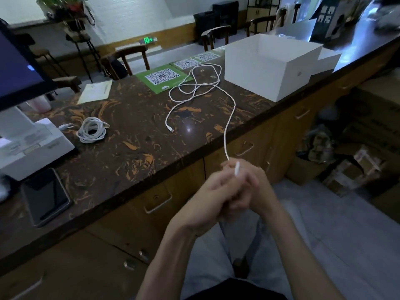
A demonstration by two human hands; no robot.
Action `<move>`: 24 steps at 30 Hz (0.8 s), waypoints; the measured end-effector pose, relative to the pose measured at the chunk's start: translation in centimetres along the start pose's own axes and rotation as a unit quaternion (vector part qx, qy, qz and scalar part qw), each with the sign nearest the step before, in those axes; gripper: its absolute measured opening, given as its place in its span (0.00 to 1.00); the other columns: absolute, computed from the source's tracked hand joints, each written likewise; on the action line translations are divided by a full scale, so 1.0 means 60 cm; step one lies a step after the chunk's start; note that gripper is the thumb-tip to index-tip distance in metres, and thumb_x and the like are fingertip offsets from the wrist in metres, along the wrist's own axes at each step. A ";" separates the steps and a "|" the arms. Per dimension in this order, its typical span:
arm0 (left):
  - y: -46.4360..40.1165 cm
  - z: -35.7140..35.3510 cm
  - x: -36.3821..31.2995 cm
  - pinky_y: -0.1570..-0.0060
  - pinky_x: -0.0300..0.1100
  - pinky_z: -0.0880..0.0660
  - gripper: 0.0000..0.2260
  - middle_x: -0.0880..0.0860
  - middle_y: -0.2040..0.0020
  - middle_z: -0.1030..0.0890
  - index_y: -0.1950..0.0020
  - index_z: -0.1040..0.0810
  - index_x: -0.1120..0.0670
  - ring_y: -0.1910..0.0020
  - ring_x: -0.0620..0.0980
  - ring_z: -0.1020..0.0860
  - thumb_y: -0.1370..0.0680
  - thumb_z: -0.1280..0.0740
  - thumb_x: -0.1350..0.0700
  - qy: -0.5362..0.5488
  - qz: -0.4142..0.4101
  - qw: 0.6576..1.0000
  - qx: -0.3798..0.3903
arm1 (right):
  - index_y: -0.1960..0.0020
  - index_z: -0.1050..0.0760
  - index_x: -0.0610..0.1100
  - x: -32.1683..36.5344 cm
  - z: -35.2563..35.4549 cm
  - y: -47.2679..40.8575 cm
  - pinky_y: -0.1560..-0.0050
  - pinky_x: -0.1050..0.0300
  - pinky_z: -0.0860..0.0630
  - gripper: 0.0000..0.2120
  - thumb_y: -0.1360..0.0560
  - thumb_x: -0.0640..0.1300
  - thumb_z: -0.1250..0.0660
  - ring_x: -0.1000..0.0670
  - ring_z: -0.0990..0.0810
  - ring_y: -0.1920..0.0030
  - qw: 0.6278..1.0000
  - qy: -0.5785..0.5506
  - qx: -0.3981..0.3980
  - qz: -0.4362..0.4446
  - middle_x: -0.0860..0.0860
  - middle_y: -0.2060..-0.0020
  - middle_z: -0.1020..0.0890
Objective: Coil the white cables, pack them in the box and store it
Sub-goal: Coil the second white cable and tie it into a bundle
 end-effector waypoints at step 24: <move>-0.027 0.100 0.077 0.48 0.45 0.26 0.11 0.49 0.49 0.25 0.47 0.25 0.52 0.52 0.45 0.26 0.15 0.46 0.53 -0.639 0.138 0.753 -0.075 | 0.63 0.19 0.47 -0.028 -0.018 0.055 0.70 0.61 0.31 0.08 0.25 0.46 0.31 0.53 0.25 0.71 0.995 0.013 0.094 -0.036 0.53 0.72 0.22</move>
Point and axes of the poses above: each hand's wrist, its own y-axis away from the middle knuckle, its own z-axis out of the back of the hand, x = y × z, the point moved 2 cm from there along -y, towards the middle knuckle
